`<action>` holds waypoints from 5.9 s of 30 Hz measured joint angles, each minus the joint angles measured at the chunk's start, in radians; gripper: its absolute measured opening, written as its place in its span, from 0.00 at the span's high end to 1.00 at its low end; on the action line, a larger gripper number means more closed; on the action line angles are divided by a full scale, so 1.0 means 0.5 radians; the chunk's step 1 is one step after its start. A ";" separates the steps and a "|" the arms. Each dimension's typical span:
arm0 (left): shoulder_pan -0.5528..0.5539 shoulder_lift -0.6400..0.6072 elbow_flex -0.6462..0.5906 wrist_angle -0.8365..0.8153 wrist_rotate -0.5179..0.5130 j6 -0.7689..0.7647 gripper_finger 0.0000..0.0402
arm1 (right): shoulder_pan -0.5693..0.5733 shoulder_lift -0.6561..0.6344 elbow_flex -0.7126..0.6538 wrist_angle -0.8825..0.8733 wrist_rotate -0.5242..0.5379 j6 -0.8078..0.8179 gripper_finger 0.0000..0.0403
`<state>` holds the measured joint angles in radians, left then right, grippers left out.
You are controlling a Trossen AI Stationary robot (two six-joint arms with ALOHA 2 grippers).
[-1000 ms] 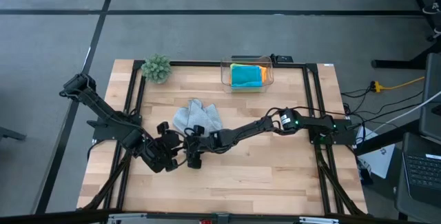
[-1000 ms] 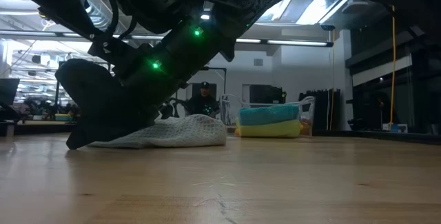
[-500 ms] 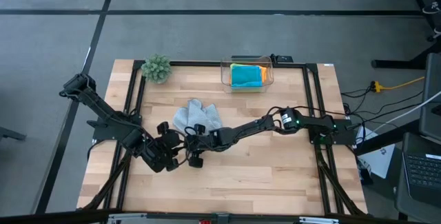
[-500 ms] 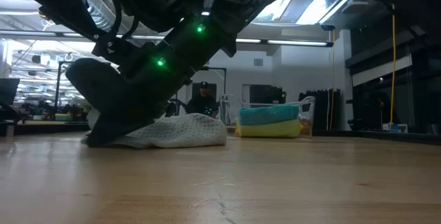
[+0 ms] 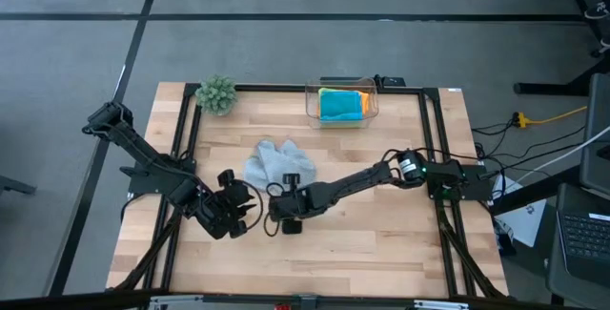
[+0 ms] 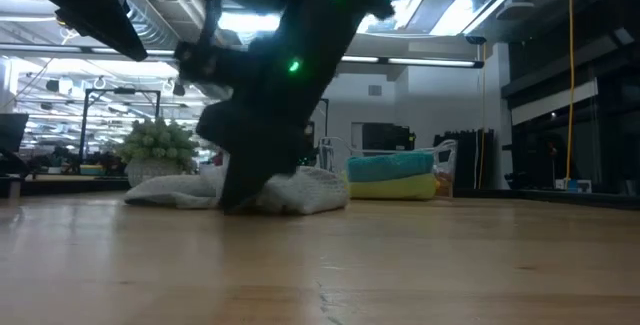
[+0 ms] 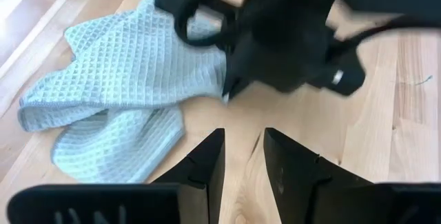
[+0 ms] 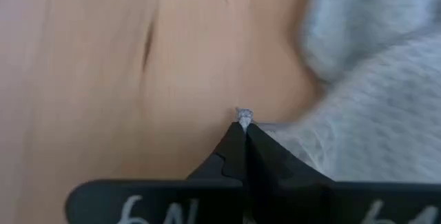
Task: Fold microfiber towels
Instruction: Fold the gray microfiber cloth
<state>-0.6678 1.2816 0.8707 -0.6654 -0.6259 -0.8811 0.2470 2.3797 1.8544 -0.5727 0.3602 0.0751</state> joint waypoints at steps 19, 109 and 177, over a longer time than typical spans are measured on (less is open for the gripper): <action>0.000 -0.001 0.000 0.019 -0.008 0.002 0.76 | 0.054 -0.967 0.016 -1.227 1.198 0.408 1.00; 1.031 0.138 0.002 2.177 0.627 1.687 0.71 | 0.330 -1.333 0.373 -1.198 0.180 -0.376 0.99; 1.138 0.565 0.001 1.633 1.354 1.464 0.53 | 0.511 -1.418 0.396 -0.977 0.503 -0.588 0.99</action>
<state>-0.0990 1.5639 0.8711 0.1512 0.0509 -0.1492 0.5024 1.6709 2.0525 -1.0615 0.6116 -0.2188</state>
